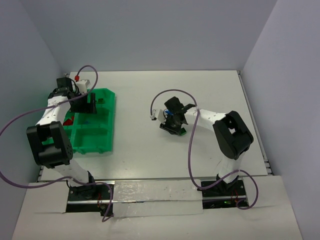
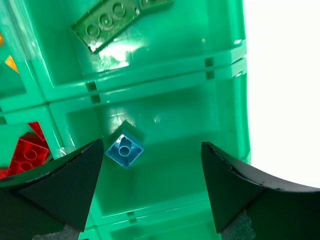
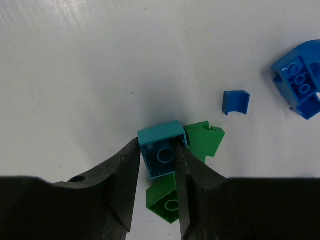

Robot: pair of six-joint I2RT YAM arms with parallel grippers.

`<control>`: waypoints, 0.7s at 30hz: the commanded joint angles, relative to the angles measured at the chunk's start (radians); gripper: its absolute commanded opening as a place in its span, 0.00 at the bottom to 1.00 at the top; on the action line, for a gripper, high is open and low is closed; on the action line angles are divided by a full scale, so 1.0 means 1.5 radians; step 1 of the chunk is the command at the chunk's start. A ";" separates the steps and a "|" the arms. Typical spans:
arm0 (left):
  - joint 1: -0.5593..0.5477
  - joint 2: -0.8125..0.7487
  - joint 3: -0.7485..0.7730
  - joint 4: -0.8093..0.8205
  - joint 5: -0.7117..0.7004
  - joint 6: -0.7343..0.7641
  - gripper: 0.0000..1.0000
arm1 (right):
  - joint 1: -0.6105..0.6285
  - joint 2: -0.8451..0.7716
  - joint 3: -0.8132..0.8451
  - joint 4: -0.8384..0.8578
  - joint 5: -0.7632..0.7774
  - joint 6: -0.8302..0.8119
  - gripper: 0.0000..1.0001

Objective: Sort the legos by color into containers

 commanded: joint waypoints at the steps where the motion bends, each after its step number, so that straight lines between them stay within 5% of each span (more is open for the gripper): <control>1: -0.005 -0.005 0.046 -0.006 0.035 -0.001 0.89 | 0.004 0.008 -0.023 0.016 0.024 -0.007 0.32; 9: -0.004 -0.037 0.082 -0.022 0.166 0.010 0.96 | -0.016 -0.017 0.052 -0.049 -0.019 0.024 0.12; 15: -0.007 -0.066 0.091 -0.016 0.294 -0.022 0.99 | -0.057 -0.026 0.178 -0.153 -0.166 0.109 0.06; 21: -0.043 -0.120 0.010 0.100 0.394 -0.056 0.99 | -0.096 0.029 0.323 -0.198 -0.334 0.243 0.03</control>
